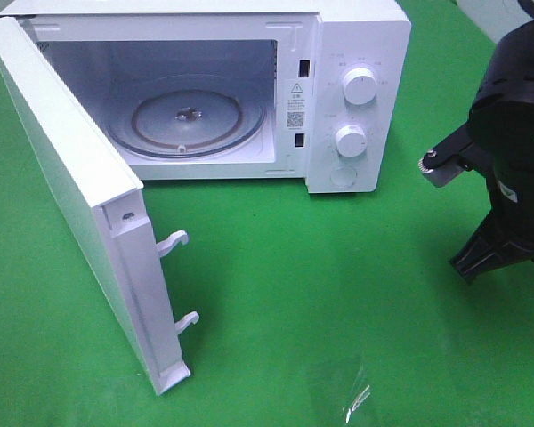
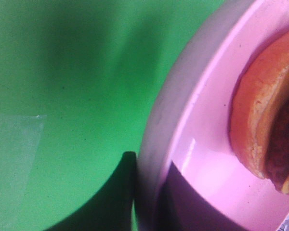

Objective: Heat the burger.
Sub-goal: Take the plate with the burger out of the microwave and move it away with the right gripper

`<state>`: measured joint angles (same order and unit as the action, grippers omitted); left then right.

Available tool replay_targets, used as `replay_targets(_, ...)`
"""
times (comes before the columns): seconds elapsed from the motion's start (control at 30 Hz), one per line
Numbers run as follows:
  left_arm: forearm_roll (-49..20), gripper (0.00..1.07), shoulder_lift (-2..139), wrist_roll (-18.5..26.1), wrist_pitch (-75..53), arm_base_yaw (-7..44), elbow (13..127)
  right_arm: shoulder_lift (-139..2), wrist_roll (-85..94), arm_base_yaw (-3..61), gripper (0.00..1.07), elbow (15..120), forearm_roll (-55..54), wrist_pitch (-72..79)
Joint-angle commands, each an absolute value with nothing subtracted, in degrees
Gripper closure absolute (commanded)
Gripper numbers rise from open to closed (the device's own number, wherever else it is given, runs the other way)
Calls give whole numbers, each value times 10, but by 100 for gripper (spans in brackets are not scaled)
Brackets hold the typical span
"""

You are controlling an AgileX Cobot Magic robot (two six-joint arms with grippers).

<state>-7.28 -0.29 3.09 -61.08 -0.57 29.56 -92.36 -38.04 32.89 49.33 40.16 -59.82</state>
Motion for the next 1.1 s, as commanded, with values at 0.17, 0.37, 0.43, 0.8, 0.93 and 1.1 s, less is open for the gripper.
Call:
replay_targets(0.17, -70, 6, -6, 28, -614, -7, 296, -948, -413, 327, 107, 494, 435, -606)
replay_targets(0.37, -70, 6, -6, 28, -614, -7, 296, -955, -421, 327, 107, 485, 435, -588)
replay_targets(0.43, -70, 6, -6, 28, -614, -7, 296, -972, -434, 327, 107, 483, 435, -587)
replay_targets(0.8, -70, 6, -6, 28, -614, -7, 296, -995, -447, 310, 107, 477, 427, -564)
replay_targets(0.93, -70, 6, -6, 28, -614, -7, 296, -996, -453, 305, 107, 470, 426, -555)
replay_targets(1.1, -70, 6, -6, 28, -614, -7, 296, -996, -465, 300, 107, 454, 427, -540)
